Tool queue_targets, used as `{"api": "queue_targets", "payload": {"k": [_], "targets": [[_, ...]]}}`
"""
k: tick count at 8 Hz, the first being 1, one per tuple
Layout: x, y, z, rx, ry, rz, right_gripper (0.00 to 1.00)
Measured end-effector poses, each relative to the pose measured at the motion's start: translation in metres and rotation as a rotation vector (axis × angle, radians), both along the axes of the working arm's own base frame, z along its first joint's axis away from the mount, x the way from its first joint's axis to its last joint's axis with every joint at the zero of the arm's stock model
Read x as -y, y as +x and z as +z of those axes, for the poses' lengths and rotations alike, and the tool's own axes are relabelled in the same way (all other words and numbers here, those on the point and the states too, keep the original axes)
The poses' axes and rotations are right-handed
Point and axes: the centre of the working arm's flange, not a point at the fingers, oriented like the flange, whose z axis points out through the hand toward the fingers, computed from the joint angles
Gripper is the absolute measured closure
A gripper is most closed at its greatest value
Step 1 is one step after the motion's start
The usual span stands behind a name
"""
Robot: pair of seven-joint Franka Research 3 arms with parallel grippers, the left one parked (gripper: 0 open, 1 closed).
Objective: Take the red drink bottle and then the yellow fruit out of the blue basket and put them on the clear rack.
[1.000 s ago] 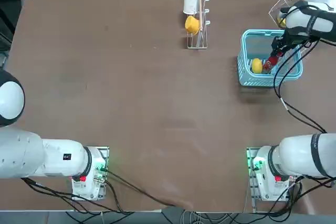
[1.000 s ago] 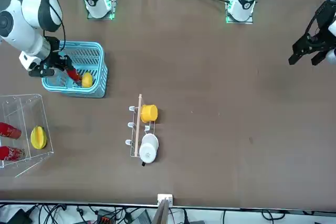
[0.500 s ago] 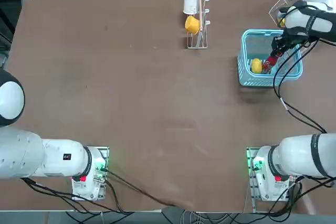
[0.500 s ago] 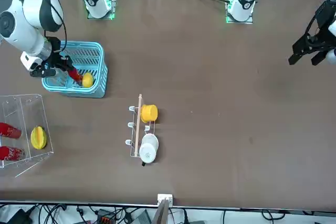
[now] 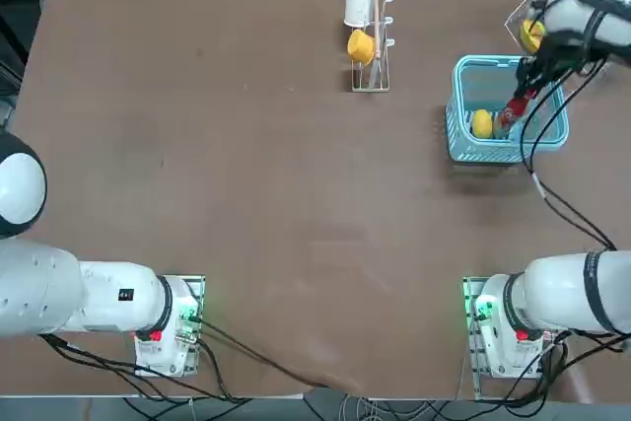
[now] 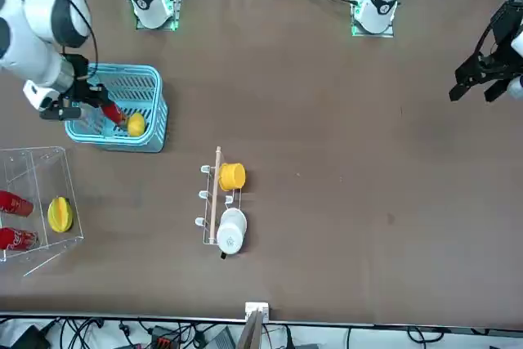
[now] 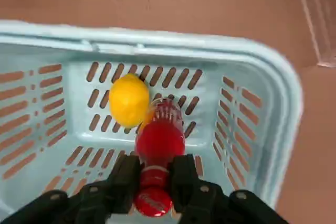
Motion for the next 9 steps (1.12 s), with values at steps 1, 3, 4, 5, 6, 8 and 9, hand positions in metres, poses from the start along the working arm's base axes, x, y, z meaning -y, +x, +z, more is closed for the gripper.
{"api": "queue_targets", "payload": {"k": [1, 3, 4, 5, 6, 8, 9], "targets": [[0.002, 0.011, 0.042, 0.010, -0.001, -0.001, 0.63], [0.006, 0.025, 0.120, 0.066, -0.022, 0.000, 0.63], [0.012, 0.030, 0.148, 0.089, -0.067, 0.009, 0.63], [0.018, 0.035, 0.166, 0.102, -0.129, 0.031, 0.63], [0.024, 0.043, 0.174, 0.105, -0.177, 0.071, 0.63], [0.037, 0.068, 0.173, 0.082, -0.236, 0.200, 0.63], [0.045, 0.079, 0.167, 0.053, -0.263, 0.285, 0.63]]}}
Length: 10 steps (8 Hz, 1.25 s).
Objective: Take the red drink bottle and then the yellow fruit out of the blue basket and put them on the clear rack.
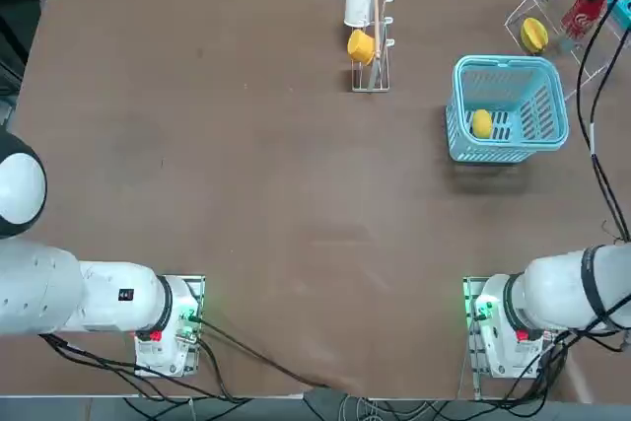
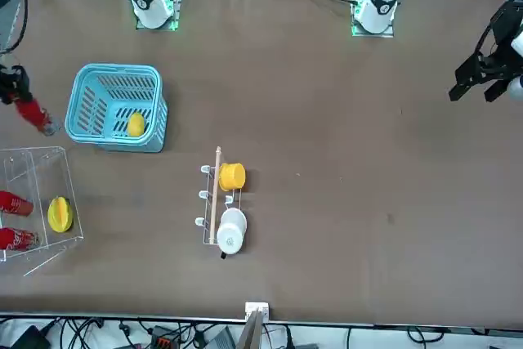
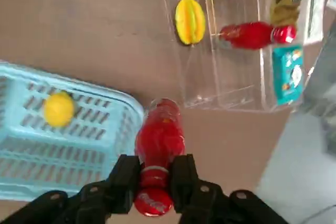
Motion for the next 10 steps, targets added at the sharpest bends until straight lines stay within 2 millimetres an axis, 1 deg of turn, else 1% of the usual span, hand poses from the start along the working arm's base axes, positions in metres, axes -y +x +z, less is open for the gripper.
{"api": "queue_targets", "payload": {"k": [1, 3, 5, 7, 9, 10], "targets": [[0.010, 0.009, -0.011, -0.045, -0.023, 0.071, 0.63], [0.040, 0.019, -0.028, -0.105, -0.027, 0.167, 0.63], [0.067, 0.034, -0.030, -0.117, -0.028, 0.267, 0.63], [0.101, 0.046, -0.042, -0.096, -0.039, 0.350, 0.63], [0.134, 0.049, -0.060, -0.073, -0.012, 0.407, 0.63], [0.146, 0.050, -0.067, -0.056, 0.005, 0.424, 0.63]]}}
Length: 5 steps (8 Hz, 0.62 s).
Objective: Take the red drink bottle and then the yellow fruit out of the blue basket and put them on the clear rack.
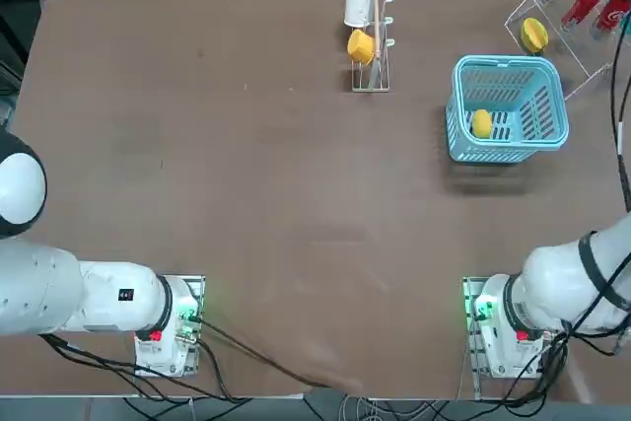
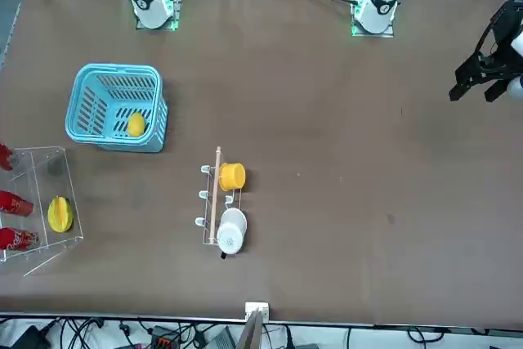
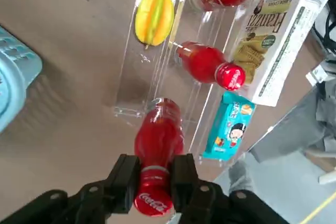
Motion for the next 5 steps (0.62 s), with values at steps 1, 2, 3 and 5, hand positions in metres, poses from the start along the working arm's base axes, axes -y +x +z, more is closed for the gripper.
{"api": "queue_targets", "payload": {"k": [1, 2, 3, 5], "targets": [[0.011, 0.000, -0.006, 0.013, 0.021, 0.000, 0.63], [0.020, 0.000, -0.013, 0.019, 0.040, 0.000, 0.63], [0.029, -0.001, -0.020, 0.019, 0.064, 0.002, 0.63], [0.049, -0.007, -0.035, 0.013, 0.098, -0.009, 0.63]]}}
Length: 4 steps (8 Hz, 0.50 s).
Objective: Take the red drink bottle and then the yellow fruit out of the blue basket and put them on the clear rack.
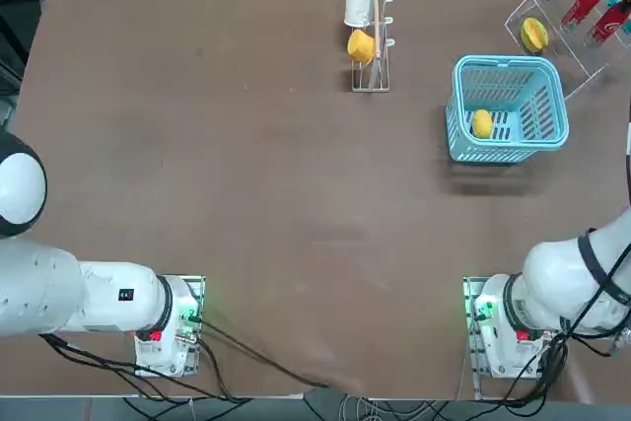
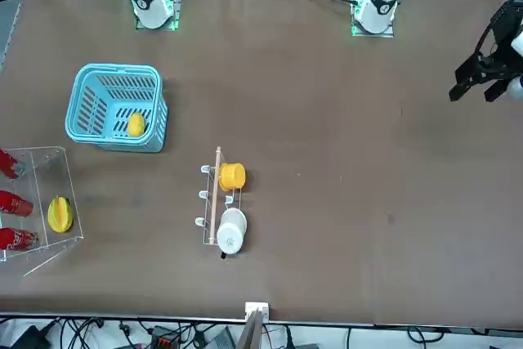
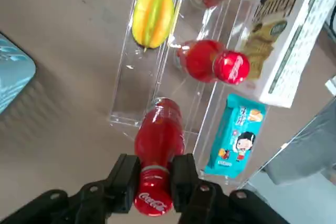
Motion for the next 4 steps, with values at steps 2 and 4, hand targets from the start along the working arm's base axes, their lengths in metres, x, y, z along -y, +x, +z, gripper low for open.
{"api": "queue_targets", "payload": {"k": [2, 4], "targets": [[0.014, -0.005, -0.009, -0.010, 0.007, -0.018, 0.63], [0.019, -0.006, -0.014, -0.007, 0.022, -0.031, 0.63]]}}
